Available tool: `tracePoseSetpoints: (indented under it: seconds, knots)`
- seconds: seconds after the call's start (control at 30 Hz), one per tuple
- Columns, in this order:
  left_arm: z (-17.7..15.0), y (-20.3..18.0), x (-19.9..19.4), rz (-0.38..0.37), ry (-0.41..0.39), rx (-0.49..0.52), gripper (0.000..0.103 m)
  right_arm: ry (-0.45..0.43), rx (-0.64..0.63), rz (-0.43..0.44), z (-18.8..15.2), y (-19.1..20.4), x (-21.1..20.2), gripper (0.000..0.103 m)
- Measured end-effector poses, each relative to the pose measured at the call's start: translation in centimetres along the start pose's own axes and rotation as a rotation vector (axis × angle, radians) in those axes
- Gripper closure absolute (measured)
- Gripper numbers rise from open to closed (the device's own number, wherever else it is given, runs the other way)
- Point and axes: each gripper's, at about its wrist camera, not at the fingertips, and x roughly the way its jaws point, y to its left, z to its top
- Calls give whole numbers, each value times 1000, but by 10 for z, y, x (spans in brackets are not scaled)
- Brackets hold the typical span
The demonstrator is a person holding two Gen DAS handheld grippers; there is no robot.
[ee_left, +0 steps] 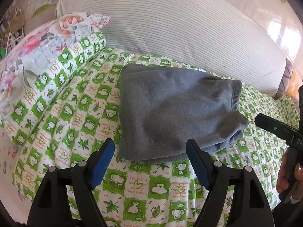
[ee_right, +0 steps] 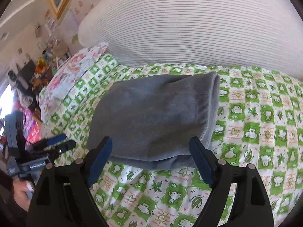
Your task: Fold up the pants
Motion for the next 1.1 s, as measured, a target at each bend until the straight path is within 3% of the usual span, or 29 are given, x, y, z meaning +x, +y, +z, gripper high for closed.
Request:
tracePoseSetpoints:
  seconds: [0.8, 1.1]
  knots:
    - [5, 7, 1, 56, -3, 38, 21, 102, -180, -39, 6, 19, 23, 17]
    - [6, 4, -2, 55, -2, 58, 21, 93, -158, -28, 8, 16, 18, 17]
